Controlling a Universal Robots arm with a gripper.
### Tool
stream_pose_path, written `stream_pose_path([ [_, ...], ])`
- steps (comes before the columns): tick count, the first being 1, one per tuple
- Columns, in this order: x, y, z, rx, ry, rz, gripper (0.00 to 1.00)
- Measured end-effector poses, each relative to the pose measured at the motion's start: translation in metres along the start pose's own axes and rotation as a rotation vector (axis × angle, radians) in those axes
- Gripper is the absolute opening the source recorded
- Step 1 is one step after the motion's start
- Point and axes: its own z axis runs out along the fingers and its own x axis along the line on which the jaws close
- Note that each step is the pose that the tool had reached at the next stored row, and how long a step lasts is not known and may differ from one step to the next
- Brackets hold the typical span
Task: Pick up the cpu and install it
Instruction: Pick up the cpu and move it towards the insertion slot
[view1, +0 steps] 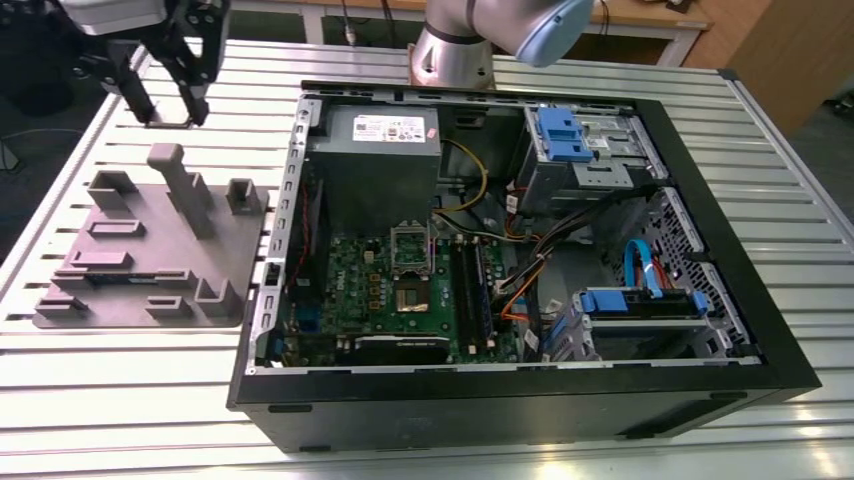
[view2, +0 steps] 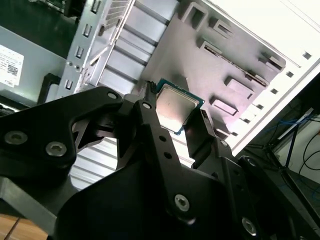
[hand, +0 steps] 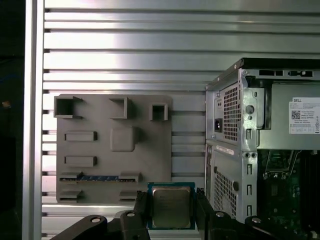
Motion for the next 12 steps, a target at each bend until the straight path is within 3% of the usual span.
stream_pose_path([
  [6, -0.0252, 0.0002, 0.0016, -0.0001, -0.0001, 0.0, 0.47],
  [9, -0.0295, -0.0011, 0.0025, -0.0001, -0.0001, 0.001, 0.47],
  [12, -0.0301, -0.0074, 0.0036, -0.0001, -0.0001, 0.002, 0.47],
])
